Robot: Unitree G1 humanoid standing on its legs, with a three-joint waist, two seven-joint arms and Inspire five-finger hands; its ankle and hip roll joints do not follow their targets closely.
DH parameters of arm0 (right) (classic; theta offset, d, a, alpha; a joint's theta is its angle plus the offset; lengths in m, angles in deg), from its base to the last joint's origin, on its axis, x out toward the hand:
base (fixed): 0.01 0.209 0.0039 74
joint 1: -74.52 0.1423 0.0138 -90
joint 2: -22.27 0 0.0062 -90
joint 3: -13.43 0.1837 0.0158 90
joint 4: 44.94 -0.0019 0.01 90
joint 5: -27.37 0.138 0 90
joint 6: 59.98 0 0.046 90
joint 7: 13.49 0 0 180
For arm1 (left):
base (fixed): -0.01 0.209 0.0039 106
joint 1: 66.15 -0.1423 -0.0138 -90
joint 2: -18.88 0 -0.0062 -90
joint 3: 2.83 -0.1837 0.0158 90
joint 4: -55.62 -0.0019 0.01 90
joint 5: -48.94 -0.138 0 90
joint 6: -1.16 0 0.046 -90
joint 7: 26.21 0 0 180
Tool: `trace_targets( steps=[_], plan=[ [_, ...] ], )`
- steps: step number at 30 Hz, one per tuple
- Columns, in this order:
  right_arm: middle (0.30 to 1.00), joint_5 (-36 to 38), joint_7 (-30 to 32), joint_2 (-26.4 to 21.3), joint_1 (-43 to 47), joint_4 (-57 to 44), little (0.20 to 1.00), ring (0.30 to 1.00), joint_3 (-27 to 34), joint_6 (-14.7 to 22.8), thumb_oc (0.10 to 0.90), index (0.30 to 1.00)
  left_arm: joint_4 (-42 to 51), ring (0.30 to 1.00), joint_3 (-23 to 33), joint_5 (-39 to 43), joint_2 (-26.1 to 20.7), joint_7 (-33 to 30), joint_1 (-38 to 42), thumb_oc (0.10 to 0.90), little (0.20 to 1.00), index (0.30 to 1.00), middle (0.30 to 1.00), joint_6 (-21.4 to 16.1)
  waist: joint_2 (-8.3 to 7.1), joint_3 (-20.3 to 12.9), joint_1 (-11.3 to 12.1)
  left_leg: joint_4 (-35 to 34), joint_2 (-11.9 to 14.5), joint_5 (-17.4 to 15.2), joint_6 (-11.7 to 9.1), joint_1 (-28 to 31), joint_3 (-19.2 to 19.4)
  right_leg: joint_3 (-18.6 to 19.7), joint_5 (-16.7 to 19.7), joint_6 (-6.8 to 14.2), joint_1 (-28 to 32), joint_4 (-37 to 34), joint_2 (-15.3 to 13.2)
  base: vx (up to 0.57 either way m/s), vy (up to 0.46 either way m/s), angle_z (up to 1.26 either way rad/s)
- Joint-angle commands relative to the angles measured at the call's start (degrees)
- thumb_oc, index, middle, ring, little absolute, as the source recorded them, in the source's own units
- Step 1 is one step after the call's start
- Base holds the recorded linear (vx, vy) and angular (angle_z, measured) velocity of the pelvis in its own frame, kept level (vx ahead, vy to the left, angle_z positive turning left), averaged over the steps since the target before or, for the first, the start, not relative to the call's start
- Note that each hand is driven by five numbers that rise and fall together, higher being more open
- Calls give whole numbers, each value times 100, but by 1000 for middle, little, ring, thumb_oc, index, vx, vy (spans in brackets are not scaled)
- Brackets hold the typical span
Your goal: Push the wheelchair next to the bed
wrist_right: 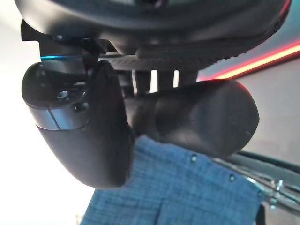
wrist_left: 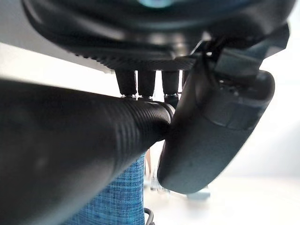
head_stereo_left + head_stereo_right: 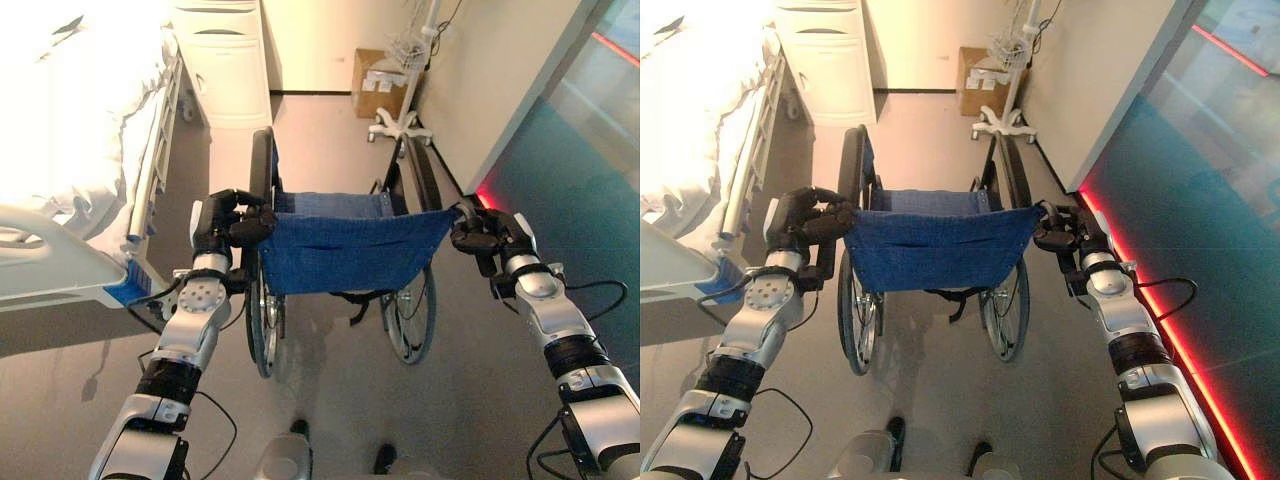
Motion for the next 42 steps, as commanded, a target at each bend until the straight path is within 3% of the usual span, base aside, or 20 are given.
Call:
trace_targets(
  steps=[1,4,5,8,10,12,16,18,20,22,23,25,26,27,29,31,33,37,39,42],
  plan=[
    [300,-725,-516,-260,-204,874,300,300,-889,-145,400,300,-223,300,-688,-378,-86,439,-737,400,300,300,300,156,-95,-57,336,1578,857,108,-301,10,-2,-102,513,-264,-571,63,-77,300,-377,81],
    [300,-802,-502,-275,-283,1008,300,300,-837,4,400,300,-308,300,-770,-484,71,488,-800,400,300,300,300,87,18,-125,272,1714,766,-85,-368,168,187,-260,336,-335,-404,21,70,293,-308,85],
    [300,-834,-465,-250,-266,1052,300,300,-836,23,400,300,-331,300,-809,-532,114,511,-826,400,300,300,300,43,10,-118,315,1464,325,-114,-255,131,80,-226,434,-379,-369,-126,126,176,-210,73],
    [300,-916,-394,-143,-16,1195,300,300,-936,-50,400,300,-350,300,-824,-516,204,474,-863,400,300,300,300,-31,164,-82,456,625,-455,-215,-196,182,-129,-64,433,-340,-131,-363,418,289,-200,45],
    [300,-934,-375,-105,39,1191,300,300,-967,-84,400,300,-319,300,-810,-524,215,476,-887,400,300,300,300,-22,205,-76,523,417,-628,-73,-207,62,-166,-40,411,-335,-35,-409,507,210,-131,-7],
    [300,-1007,-320,10,107,1133,300,300,-1062,-93,400,300,-263,300,-797,-564,221,421,-1044,400,300,300,300,-89,381,-20,805,-103,-883,633,-341,-498,-271,80,265,-382,365,-558,907,359,-188,1],
    [300,-1050,-425,54,265,1115,300,300,-1145,4,400,300,-93,300,-576,-566,152,445,-1300,400,300,300,300,-114,481,-3,1075,-444,-909,1062,-335,-724,52,47,28,-458,682,-481,1180,369,-152,-61],
    [300,-1099,-440,62,288,1120,300,300,-1142,35,400,300,-72,300,-498,-567,120,551,-1334,400,300,300,300,-152,438,-59,1111,-278,-821,752,-171,-633,805,-332,-366,-536,782,-79,1162,398,-103,-73],
    [300,-1091,-468,148,264,1207,300,300,-1127,82,400,300,-97,300,-473,-554,80,582,-1346,400,300,300,300,-97,345,-87,1165,-75,-879,494,-19,-592,734,-341,-522,-500,772,304,1103,332,-82,-71],
    [300,-983,-475,199,66,1116,300,300,-1107,60,400,300,-73,300,-417,-685,37,668,-1384,400,300,300,300,-71,194,-148,1244,-56,-834,323,229,-490,796,-524,-479,-311,783,1312,893,499,-123,-26],
    [300,-791,-486,187,-201,999,300,300,-981,58,400,300,-9,300,-398,-883,-18,776,-1407,400,300,300,300,14,94,-205,1258,-149,-869,321,315,-393,748,-599,-178,-52,775,1993,705,529,-96,31],
    [300,-733,-511,197,-402,896,300,300,-862,57,400,300,0,300,-423,-1010,-64,819,-1409,400,300,300,300,47,43,-231,1235,-209,-941,343,337,-323,613,-515,221,208,678,2211,537,328,-75,52],
    [300,-659,-531,211,-495,816,300,300,-796,11,400,300,-38,300,-462,-1046,-102,841,-1365,400,300,300,300,25,107,-253,1187,-222,-824,452,319,-293,600,-525,481,215,545,1996,431,364,-207,35],
    [300,-578,-510,256,-481,786,300,300,-805,-38,400,300,-229,300,-587,-1010,-237,812,-1155,400,300,300,300,-21,178,-188,1062,-177,-736,316,228,-107,474,-453,388,271,340,1639,94,305,-263,23],
    [300,-524,-481,296,-432,818,300,300,-824,-49,400,300,-386,300,-674,-989,-333,777,-956,400,300,300,300,-64,284,-122,980,-166,-581,401,196,-53,481,-483,562,156,166,1254,13,232,-279,4],
    [300,-368,-358,344,-352,863,300,300,-915,-45,400,300,-656,300,-880,-1002,-644,886,-466,400,300,300,300,-38,353,37,615,-239,-531,207,156,352,183,-1,1315,199,-571,383,-317,327,-388,29],
    [300,-240,-230,320,-319,767,300,300,-928,-145,400,300,-690,300,-989,-1013,-777,964,-156,400,300,300,300,113,338,95,425,-209,-539,1,167,438,-34,387,1467,233,-842,-187,-426,236,-339,79],
    [300,81,-111,289,-146,540,300,300,-958,-543,400,300,-960,300,-1185,-963,-703,982,359,400,300,300,300,319,268,7,154,210,-535,-191,158,148,-187,694,1039,226,-928,-155,-154,187,-240,102],
    [300,193,-41,238,-293,145,300,300,-939,-835,400,300,-938,300,-1206,-855,-543,986,357,400,300,300,300,480,178,-114,-1,411,-364,-197,39,133,-106,691,837,128,-847,-87,-44,267,-169,68],
    [300,119,-98,201,-459,117,300,300,-875,-705,400,300,-1257,300,-1291,-744,-268,813,424,400,300,300,300,459,103,-213,-223,584,-68,-328,-119,315,50,611,787,-8,-698,-233,-31,293,-181,46]
  ],
)
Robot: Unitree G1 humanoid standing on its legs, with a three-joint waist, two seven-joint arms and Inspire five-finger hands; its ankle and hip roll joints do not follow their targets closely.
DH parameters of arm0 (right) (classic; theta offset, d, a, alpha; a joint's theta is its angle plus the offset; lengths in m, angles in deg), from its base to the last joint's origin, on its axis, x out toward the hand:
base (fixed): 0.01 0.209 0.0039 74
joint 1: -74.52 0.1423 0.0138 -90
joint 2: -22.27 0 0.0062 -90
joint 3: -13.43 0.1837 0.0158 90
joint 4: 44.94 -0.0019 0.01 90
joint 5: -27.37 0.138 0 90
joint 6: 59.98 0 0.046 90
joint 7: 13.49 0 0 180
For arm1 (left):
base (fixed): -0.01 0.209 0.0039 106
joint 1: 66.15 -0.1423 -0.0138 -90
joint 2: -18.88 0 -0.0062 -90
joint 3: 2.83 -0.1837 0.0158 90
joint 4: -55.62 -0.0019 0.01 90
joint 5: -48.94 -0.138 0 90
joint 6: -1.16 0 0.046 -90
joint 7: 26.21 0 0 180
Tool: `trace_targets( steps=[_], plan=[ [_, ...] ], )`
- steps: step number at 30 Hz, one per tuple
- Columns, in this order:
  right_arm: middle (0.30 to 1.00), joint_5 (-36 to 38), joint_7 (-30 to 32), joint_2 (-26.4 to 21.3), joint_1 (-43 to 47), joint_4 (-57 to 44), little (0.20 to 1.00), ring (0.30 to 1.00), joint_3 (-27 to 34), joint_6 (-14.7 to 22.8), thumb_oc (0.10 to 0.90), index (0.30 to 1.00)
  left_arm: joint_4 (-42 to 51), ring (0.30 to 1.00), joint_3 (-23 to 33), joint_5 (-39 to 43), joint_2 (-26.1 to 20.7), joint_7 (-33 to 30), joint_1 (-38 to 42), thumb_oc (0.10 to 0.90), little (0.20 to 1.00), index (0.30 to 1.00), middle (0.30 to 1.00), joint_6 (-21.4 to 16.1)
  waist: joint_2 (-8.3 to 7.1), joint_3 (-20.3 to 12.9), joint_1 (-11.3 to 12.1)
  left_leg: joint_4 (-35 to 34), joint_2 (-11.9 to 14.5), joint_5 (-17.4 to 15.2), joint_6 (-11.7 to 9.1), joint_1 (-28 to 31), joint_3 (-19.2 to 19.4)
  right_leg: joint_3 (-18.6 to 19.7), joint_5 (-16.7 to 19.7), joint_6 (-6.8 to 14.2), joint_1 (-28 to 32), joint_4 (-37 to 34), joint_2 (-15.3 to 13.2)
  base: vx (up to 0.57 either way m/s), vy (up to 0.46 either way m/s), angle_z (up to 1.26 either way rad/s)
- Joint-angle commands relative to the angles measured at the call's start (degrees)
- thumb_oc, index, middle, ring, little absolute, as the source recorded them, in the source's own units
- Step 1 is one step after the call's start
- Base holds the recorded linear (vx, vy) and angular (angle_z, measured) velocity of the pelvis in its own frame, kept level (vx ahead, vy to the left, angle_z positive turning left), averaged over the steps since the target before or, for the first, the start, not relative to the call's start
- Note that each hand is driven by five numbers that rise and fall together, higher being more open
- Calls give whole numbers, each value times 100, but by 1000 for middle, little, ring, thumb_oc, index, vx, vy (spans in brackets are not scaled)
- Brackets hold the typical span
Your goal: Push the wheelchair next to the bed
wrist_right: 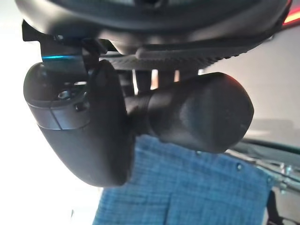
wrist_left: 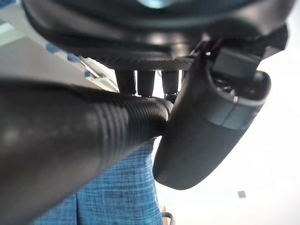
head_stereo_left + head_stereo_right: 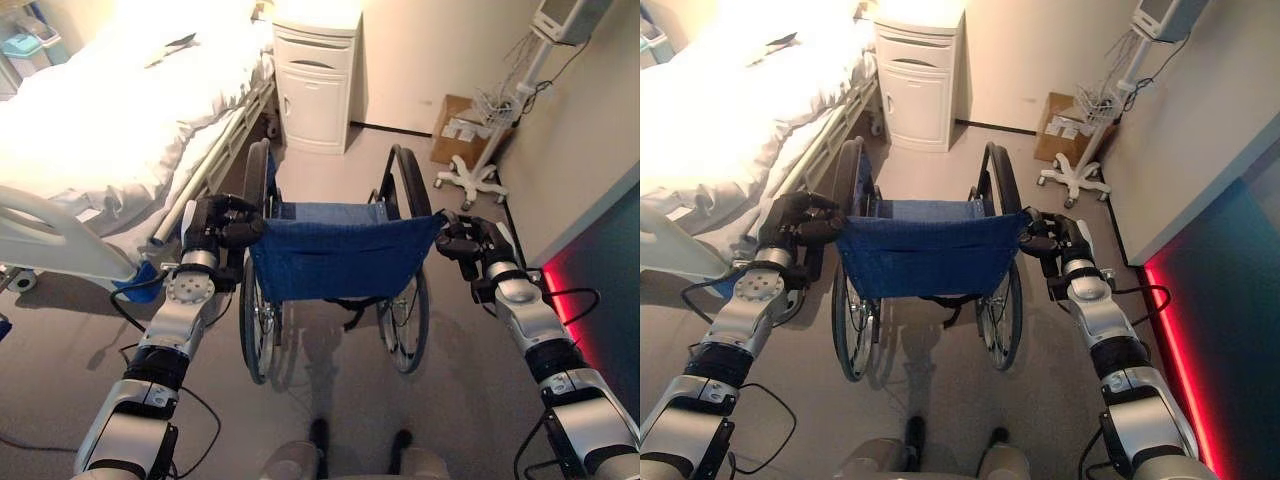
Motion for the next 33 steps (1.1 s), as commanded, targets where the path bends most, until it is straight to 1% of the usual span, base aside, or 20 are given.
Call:
trace_targets(
  steps=[1,4,6,7,9,11,12,13,15,17,19,20,22,23,24,26,27,29,32,33],
  plan=[
    [300,-201,-489,-197,-337,452,300,300,-820,-334,400,300,-330,300,-1014,-388,245,395,-198,400,300,300,300,300,46,-25,-124,1029,564,-991,-490,318,-258,-144,917,81,272,-986,6,244,-185,40],
    [300,-253,-456,-127,-32,661,300,300,-979,-390,400,300,-715,300,-1029,-105,574,4,45,400,300,300,300,212,35,-118,-235,1271,641,-974,-637,501,-375,-139,853,-62,253,-1044,89,221,-170,22],
    [300,-229,-422,-127,55,648,300,300,-1060,-481,400,300,-720,300,-987,-62,633,-102,32,400,300,300,300,195,15,-159,-250,1970,677,-725,-717,483,-532,-147,735,-244,214,-974,187,172,-148,3],
    [300,-168,-380,-138,31,619,300,300,-1085,-502,400,300,-691,300,-958,-30,639,-119,-15,400,300,300,300,180,-1,-175,-239,2390,660,-421,-750,307,-564,-198,676,-348,255,-964,234,190,-194,-6],
    [300,-113,-235,-87,-59,611,300,300,-1077,-483,400,300,-649,300,-907,-31,669,-87,-115,400,300,300,300,109,-27,-43,-155,3413,626,-172,-749,-404,-394,-292,544,-529,599,-971,347,219,-202,-8],
    [300,-114,-174,-20,-90,651,300,300,-1071,-464,400,300,-658,300,-890,-90,716,-78,-171,400,300,300,300,65,-31,67,-91,3618,628,-91,-753,-809,-289,-310,478,-569,821,-976,392,310,-101,9],
    [300,-142,-62,158,-105,771,300,300,-1126,-378,400,300,-715,300,-872,-193,775,-104,-319,400,300,300,300,-97,137,277,72,2805,346,-137,-662,-934,-227,-114,300,-505,1129,-864,605,424,-9,8],
    [300,-159,-59,196,-95,781,300,300,-1144,-381,400,300,-715,300,-851,-207,777,-126,-359,400,300,300,300,-120,177,277,92,2493,353,-27,-656,-910,-198,-93,270,-502,1161,-842,665,627,69,0],
    [300,-191,90,356,-190,672,300,300,-1218,-424,400,300,-655,300,-798,-162,778,-212,-503,400,300,300,300,-220,434,325,229,985,432,666,-774,-892,-241,42,89,-489,1471,-761,995,542,114,-26],
    [300,-213,128,371,-298,596,300,300,-1225,-382,400,300,-533,300,-739,-211,783,-292,-585,400,300,300,300,-187,471,316,360,168,405,944,-820,-925,-374,199,-65,-419,1772,-769,1033,502,140,-25],
    [300,-214,59,321,-331,535,300,300,-1198,-367,400,300,-488,300,-668,-210,747,-293,-622,400,300,300,300,-175,450,260,386,202,410,750,-742,-920,-280,159,-191,-382,1798,-678,946,441,179,-44],
    [300,-260,-112,288,-381,529,300,300,-1114,-370,400,300,-502,300,-584,-142,687,-246,-638,400,300,300,300,-136,401,174,396,496,378,340,-609,-913,-168,50,-364,-317,1803,-456,776,372,172,-65],
    [300,-225,-206,273,-541,439,300,300,-1028,-447,400,300,-516,300,-483,-225,604,-102,-677,400,300,300,300,-104,331,43,429,801,443,-40,-463,-866,100,-176,-552,-197,1899,-141,526,529,235,-56],
    [300,-232,-227,304,-643,432,300,300,-998,-429,400,300,-506,300,-460,-272,595,-97,-720,400,300,300,300,-85,309,-14,432,753,391,-138,-372,-753,131,-225,-507,-90,1864,302,399,565,290,-45],
    [300,-240,-257,334,-747,422,300,300,-953,-415,400,300,-488,300,-457,-331,576,-80,-743,400,300,300,300,-55,312,-76,434,666,303,-189,-279,-656,120,-232,-410,8,1817,770,317,377,222,-33],
    [300,-267,-250,381,-924,379,300,300,-880,-363,400,300,-446,300,-474,-455,568,-63,-772,400,300,300,300,10,293,-163,450,544,179,-191,-210,-582,127,-286,-211,128,1789,1141,221,413,237,-13],
    [300,-255,-197,409,-1151,242,300,300,-801,-322,400,300,-277,300,-523,-525,514,-128,-812,400,300,300,300,158,256,-264,479,415,12,-203,-134,-481,98,-339,254,264,1650,1604,58,483,279,-6],
    [300,-251,-137,432,-1236,103,300,300,-793,-363,400,300,-199,300,-535,-548,470,-204,-838,400,300,300,300,202,286,-268,429,337,-39,-293,-73,-271,97,-317,533,254,1245,1913,-54,433,238,-17],
    [300,-209,-93,432,-1062,69,300,300,-897,-421,400,300,-271,300,-572,-554,357,-339,-674,400,300,300,300,196,381,-48,250,320,27,-409,-87,112,115,-431,505,74,451,1226,7,330,98,-19],
    [300,-154,-60,421,-991,110,300,300,-930,-387,400,300,-356,300,-587,-531,321,-347,-536,400,300,300,300,206,387,13,183,283,14,-451,-91,236,78,-420,678,69,215,913,2,300,11,-26]
  ],
)
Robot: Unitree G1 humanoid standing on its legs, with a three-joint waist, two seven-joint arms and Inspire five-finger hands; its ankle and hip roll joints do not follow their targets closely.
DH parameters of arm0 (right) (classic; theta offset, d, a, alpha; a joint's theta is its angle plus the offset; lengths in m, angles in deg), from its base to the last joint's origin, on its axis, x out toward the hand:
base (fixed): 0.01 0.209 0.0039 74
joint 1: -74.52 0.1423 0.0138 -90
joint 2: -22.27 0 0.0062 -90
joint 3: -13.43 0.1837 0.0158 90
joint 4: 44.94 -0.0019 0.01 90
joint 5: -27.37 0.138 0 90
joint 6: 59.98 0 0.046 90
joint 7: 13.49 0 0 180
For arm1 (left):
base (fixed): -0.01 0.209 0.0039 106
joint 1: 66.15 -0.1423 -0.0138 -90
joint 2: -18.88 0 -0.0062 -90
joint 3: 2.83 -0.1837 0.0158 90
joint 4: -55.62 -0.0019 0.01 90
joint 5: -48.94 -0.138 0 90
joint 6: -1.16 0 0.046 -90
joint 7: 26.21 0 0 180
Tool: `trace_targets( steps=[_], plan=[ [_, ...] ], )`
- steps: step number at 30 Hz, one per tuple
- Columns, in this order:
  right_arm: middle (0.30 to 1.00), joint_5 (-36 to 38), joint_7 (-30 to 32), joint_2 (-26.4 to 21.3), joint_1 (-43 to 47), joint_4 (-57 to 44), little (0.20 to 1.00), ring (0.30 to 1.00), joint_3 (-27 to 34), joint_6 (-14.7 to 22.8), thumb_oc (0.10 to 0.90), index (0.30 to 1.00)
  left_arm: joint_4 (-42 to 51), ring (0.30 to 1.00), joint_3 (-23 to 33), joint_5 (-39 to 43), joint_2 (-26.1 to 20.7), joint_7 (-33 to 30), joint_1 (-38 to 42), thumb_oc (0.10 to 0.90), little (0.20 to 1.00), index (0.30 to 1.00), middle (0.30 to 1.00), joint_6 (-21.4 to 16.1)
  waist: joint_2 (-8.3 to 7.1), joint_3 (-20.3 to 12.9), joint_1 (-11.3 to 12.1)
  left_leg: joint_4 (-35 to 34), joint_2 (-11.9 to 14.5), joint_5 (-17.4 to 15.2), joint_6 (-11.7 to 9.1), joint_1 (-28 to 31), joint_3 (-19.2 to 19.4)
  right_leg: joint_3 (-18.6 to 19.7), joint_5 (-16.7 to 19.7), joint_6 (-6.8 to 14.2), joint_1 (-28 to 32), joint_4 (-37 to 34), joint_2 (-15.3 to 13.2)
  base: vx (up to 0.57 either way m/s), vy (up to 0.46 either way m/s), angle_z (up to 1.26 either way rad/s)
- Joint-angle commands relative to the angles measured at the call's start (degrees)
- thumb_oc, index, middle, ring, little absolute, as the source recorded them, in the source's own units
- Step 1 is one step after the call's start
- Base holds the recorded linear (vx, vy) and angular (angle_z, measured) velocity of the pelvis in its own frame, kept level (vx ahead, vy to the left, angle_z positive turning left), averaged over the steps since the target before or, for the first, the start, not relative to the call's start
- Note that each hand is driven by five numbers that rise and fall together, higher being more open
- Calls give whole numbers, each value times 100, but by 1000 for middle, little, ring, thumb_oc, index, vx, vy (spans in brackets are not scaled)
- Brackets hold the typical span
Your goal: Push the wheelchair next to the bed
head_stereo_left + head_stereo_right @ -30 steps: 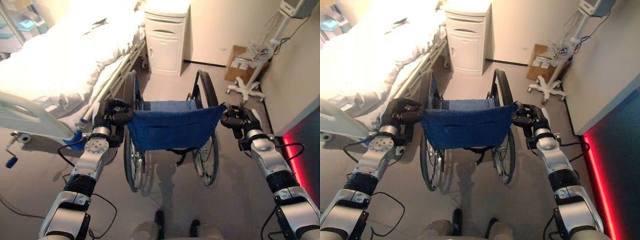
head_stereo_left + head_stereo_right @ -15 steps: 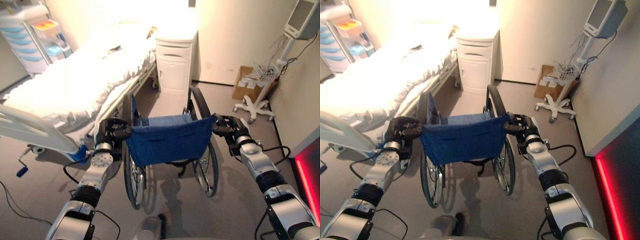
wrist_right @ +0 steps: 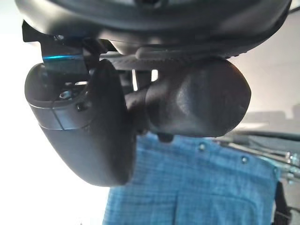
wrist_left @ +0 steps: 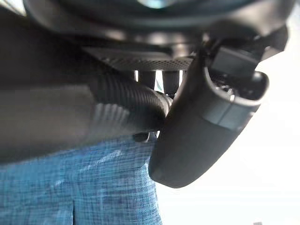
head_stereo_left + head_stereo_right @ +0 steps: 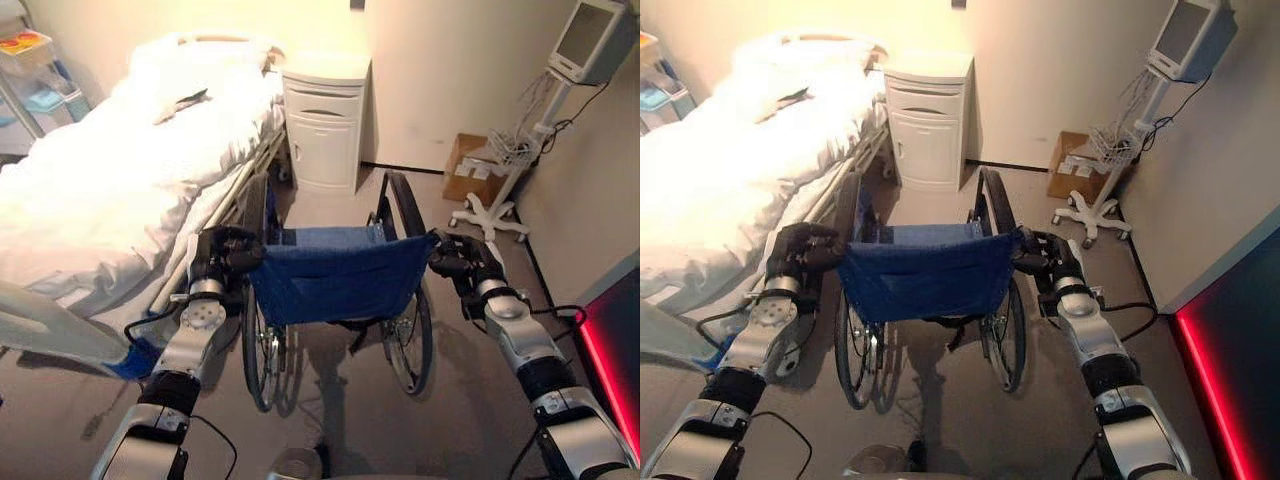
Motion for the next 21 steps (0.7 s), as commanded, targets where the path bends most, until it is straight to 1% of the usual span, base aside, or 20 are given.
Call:
trace_targets(
  steps=[1,2,3,4,6,7,9,10,11,12,13,14,15,16,17,18,19,20,21],
  plan=[
    [300,-73,-363,-96,-457,305,300,300,-799,-284,400,300,-327,300,-607,-275,18,320,136,400,300,300,300,351,65,233,-462,510,-172,-289,-290,-487,-458,-249,1257,-187,36,-1368,478,311,-50,7],
    [300,23,-350,-149,-373,326,300,300,-826,-300,400,300,-446,300,-629,-254,-17,351,316,400,300,300,300,374,-12,287,-598,498,-294,-399,-287,-375,-579,-96,1562,-129,-189,-2092,533,305,-55,28],
    [300,63,-332,-168,-359,314,300,300,-832,-318,400,300,-499,300,-635,-242,-9,360,380,400,300,300,300,371,-46,287,-650,500,-354,-444,-285,-348,-634,-20,1637,-104,-263,-2346,565,434,-56,60],
    [300,106,-298,-205,-362,265,300,300,-840,-351,400,300,-613,300,-642,-226,16,348,482,400,300,300,300,348,-97,285,-773,527,-469,-576,-286,-271,-748,51,1795,-34,-351,-2866,634,338,-16,52],
    [300,83,-313,-234,-427,128,300,300,-838,-405,400,300,-698,300,-649,-195,29,314,519,400,300,300,300,318,-149,252,-887,555,-579,-715,-276,-166,-800,23,1903,18,-465,-3238,706,421,3,64],
    [300,4,-300,-232,-526,-53,300,300,-849,-470,400,300,-695,300,-628,-186,49,237,485,400,300,300,300,305,-169,221,-969,587,-652,-823,-250,-85,-834,-24,1940,41,-535,-3355,804,474,1,72],
    [300,-36,-286,-244,-638,-241,300,300,-853,-520,400,300,-629,300,-583,-212,86,174,402,400,300,300,300,316,-197,194,-1024,678,-709,-938,-207,-38,-796,-109,1923,27,-582,-3283,873,326,-24,53],
    [300,-78,-338,-284,-706,-345,300,300,-812,-494,400,300,-583,300,-538,-266,113,144,345,400,300,300,300,341,-226,171,-1066,860,-754,-1085,-173,-53,-713,-191,1886,-22,-602,-3140,921,247,-54,42],
    [300,-77,-342,-300,-735,-368,300,300,-779,-478,400,300,-585,300,-524,-265,123,142,341,400,300,300,300,338,-246,154,-1088,963,-780,-1154,-165,-68,-678,-203,1877,-48,-602,-3133,918,431,-107,47],
    [300,-60,-372,-332,-838,-379,300,300,-697,-459,400,300,-618,300,-485,-157,175,170,322,400,300,300,300,339,-296,76,-1162,1300,-830,-1371,-170,-71,-686,-165,1872,-101,-596,-3129,872,383,-84,46],
    [300,-55,-355,-366,-894,-410,300,300,-673,-466,400,300,-619,300,-495,-226,263,164,309,400,300,300,300,336,-253,57,-1238,1539,-778,-1466,-241,37,-788,-13,1820,-155,-560,-3017,929,412,-77,41],
    [300,-71,-374,-407,-937,-432,300,300,-638,-465,400,300,-614,300,-528,-303,322,122,306,400,300,300,300,336,-222,11,-1307,1745,-694,-1292,-379,64,-819,82,1766,-238,-472,-3014,986,306,-51,41],
    [300,-118,-412,-434,-954,-432,300,300,-619,-452,400,300,-617,300,-576,-318,360,63,297,400,300,300,300,340,-245,-41,-1346,2186,-511,-958,-566,39,-630,-48,1706,-345,-344,-3069,920,291,-71,46],
    [300,-134,-441,-461,-929,-421,300,300,-615,-445,400,300,-630,300,-604,-276,378,11,296,400,300,300,300,326,-231,-38,-1363,2640,-268,-716,-730,3,-472,-146,1628,-435,-209,-3091,907,280,-100,64],
    [300,-146,-472,-489,-884,-407,300,300,-612,-441,400,300,-646,300,-625,-241,394,-47,315,400,300,300,300,305,-238,-30,-1381,3111,-38,-387,-885,-142,-399,-152,1544,-536,-69,-3113,917,370,-132,63],
    [300,-164,-501,-507,-820,-334,300,300,-630,-403,400,300,-687,300,-656,-174,407,-96,355,400,300,300,300,232,-272,33,-1330,3824,161,-56,-1000,-629,-403,-155,1402,-664,206,-3123,920,312,-104,48],
    [300,-162,-493,-502,-810,-313,300,300,-638,-393,400,300,-698,300,-659,-176,412,-99,360,400,300,300,300,219,-272,57,-1309,3867,186,-55,-997,-743,-412,-162,1380,-672,272,-3127,927,357,-60,34],
    [300,-136,-470,-493,-746,-256,300,300,-669,-402,400,300,-717,300,-670,-195,429,-118,386,400,300,300,300,190,-297,143,-1229,3777,273,84,-1002,-1116,-417,-121,1314,-689,524,-3171,942,235,25,19],
    [300,-144,-477,-492,-711,-217,300,300,-684,-397,400,300,-738,300,-669,-202,427,-126,385,400,300,300,300,145,-285,215,-1170,3607,360,126,-1006,-1228,-429,-69,1267,-692,705,-3207,974,310,79,-6]
  ],
)
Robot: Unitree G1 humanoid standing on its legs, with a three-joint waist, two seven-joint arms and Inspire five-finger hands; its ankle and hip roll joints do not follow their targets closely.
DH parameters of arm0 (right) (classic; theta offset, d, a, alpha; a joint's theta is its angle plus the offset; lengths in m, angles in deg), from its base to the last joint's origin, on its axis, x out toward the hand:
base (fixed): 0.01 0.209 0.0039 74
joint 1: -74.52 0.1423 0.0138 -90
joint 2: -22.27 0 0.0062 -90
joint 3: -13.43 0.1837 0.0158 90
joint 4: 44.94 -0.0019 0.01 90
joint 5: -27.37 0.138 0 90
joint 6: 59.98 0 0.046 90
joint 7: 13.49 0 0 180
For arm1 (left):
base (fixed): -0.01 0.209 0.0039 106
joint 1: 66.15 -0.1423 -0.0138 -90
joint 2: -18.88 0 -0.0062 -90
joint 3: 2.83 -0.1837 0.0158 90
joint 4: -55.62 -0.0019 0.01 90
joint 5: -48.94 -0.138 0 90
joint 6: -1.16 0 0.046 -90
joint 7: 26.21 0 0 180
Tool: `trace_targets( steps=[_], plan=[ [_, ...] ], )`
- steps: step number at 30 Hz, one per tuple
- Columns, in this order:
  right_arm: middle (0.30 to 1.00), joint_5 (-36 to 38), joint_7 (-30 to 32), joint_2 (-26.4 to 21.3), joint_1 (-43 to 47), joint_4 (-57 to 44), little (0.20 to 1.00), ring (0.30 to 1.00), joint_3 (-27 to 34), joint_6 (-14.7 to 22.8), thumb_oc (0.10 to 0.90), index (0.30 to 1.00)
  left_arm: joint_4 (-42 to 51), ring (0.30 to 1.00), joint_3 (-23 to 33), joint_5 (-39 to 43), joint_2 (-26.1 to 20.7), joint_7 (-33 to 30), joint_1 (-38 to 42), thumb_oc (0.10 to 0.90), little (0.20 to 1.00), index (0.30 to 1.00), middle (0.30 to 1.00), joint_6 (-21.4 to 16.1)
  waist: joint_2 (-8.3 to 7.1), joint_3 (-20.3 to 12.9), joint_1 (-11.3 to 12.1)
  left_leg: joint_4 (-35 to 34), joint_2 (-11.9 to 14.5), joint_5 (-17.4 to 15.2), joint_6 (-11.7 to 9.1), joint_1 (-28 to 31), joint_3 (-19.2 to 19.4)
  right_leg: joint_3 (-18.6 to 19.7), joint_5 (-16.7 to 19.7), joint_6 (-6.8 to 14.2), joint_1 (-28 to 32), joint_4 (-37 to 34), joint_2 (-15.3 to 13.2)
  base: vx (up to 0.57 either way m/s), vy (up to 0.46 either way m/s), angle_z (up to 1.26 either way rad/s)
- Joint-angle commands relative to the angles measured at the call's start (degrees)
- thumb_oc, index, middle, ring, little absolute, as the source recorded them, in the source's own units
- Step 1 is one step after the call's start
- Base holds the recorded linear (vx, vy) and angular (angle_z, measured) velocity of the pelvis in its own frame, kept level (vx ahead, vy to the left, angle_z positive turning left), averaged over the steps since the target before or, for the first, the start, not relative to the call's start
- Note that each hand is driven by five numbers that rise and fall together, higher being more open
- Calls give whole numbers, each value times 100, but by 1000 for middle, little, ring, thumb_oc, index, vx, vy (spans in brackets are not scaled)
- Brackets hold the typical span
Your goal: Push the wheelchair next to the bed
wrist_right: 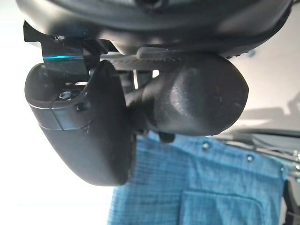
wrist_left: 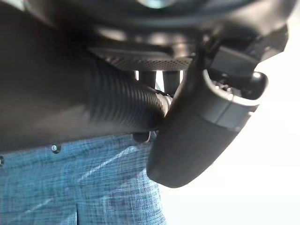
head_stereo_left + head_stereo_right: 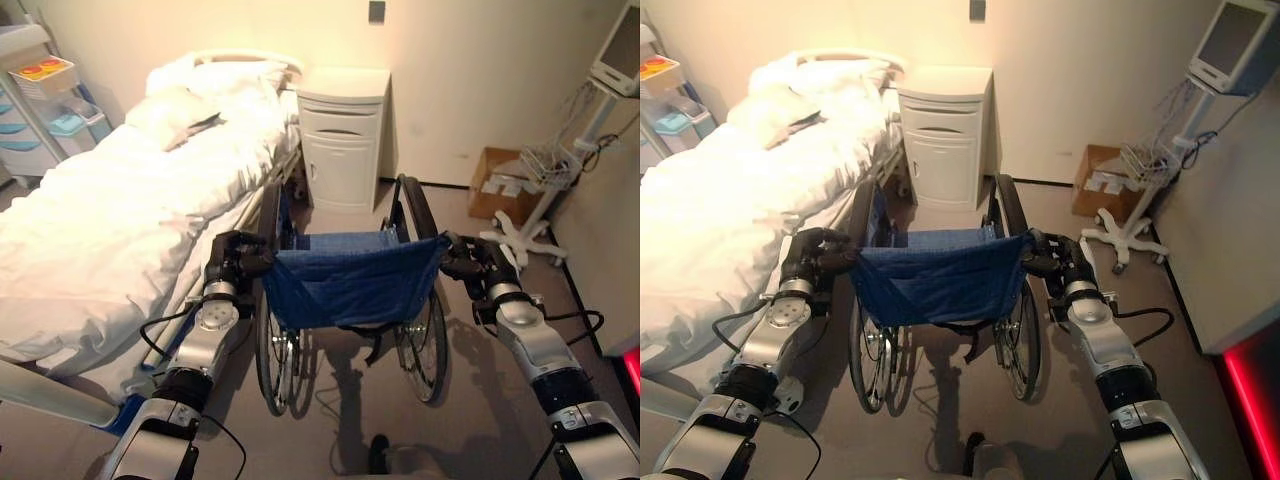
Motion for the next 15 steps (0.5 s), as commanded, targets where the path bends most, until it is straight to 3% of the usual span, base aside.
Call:
trace_targets(
  steps=[1,2,3,4,7,9,13,15],
  plan=[
    [300,-352,-549,-30,-501,197,300,300,-755,-107,400,300,-172,300,-349,-237,-74,60,98,400,300,300,300,73,-20,479,-12,-929,413,863,-67,-214,-99,-94,121,388,897,-718,31,445,222,-31],
    [300,-407,-543,8,-440,272,300,300,-821,-99,400,300,-136,300,-297,-188,-96,36,12,400,300,300,300,-41,72,538,118,-2033,499,1129,-71,-218,-256,34,7,425,1077,-700,113,427,230,-33],
    [300,-420,-537,21,-442,268,300,300,-837,-104,400,300,-103,300,-275,-189,-104,34,-22,400,300,300,300,-44,106,540,151,-2337,541,1227,-85,-242,-302,57,-22,432,1123,-698,140,598,325,-35],
    [300,-486,-474,73,-506,227,300,300,-880,-100,400,300,62,300,-141,-256,-87,22,-160,400,300,300,300,-47,227,541,293,-3429,674,1574,-179,-331,-380,108,-132,482,1338,-726,207,389,203,-39],
    [300,-499,-441,87,-575,196,300,300,-873,-49,400,300,165,300,-33,-323,-56,-3,-256,400,300,300,300,-47,241,488,387,-3842,662,1490,-144,-258,-253,27,-249,564,1453,-705,75,369,226,-42],
    [300,-539,-607,116,-598,235,300,300,-814,-28,400,300,140,300,26,-299,-120,69,-327,400,300,300,300,-2,272,380,392,-3748,437,1103,8,-45,-424,17,-386,675,1346,-461,-94,284,226,-39],
    [300,-518,-660,200,-730,213,300,300,-767,-40,400,300,89,300,113,-332,-270,212,-379,400,300,300,300,33,355,202,478,-3885,283,847,180,235,-316,-277,-702,811,1214,294,-419,349,247,-44],
    [300,-460,-603,267,-793,270,300,300,-751,10,400,300,83,300,82,-463,-281,269,-372,400,300,300,300,66,389,104,499,-4069,152,829,309,280,-309,-204,-637,905,1079,974,-443,298,216,-38]
  ],
)
